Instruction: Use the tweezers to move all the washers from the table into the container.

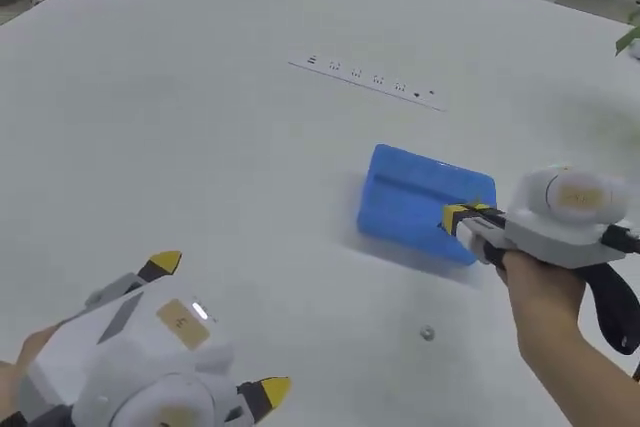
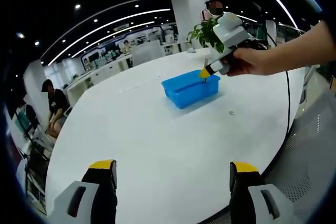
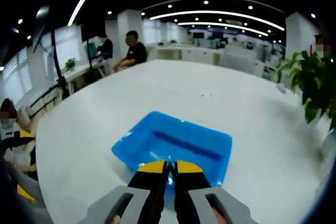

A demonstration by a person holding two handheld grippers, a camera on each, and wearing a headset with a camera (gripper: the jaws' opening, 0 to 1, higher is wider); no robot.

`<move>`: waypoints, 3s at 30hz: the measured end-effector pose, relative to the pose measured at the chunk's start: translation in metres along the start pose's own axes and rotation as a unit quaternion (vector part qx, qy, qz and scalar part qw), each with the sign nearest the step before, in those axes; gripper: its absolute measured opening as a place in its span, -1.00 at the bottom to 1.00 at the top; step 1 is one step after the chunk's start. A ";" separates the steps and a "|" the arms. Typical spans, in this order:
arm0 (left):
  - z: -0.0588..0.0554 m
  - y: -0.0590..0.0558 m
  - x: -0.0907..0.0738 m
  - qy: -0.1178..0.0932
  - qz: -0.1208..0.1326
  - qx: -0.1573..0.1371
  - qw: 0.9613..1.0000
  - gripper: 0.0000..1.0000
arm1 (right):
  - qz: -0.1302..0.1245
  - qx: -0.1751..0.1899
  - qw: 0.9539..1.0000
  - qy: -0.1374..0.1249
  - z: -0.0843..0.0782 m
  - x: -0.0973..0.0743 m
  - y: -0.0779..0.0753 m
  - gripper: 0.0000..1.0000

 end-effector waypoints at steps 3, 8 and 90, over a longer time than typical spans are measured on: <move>0.000 0.000 0.000 0.001 0.001 0.001 1.000 0.81 | -0.005 0.010 1.000 0.002 0.001 -0.004 -0.001 -0.96; 0.000 0.000 0.000 0.003 0.000 0.001 1.000 0.81 | -0.003 0.012 1.000 -0.023 0.014 -0.020 0.001 -0.96; -0.001 -0.005 -0.001 0.006 -0.012 0.017 1.000 0.81 | 0.038 -0.007 0.999 -0.011 -0.003 -0.093 0.049 -0.99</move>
Point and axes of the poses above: the centre of the closed fingertips' face, and the gripper's own axes: x roughly forward along the fingers, y roughly to its left, z roughly out of its top, the point moved 6 cm from there along -x, roughly backward along the fingers, and after that the axes turned 15 degrees about -y, right-handed, at the moved point
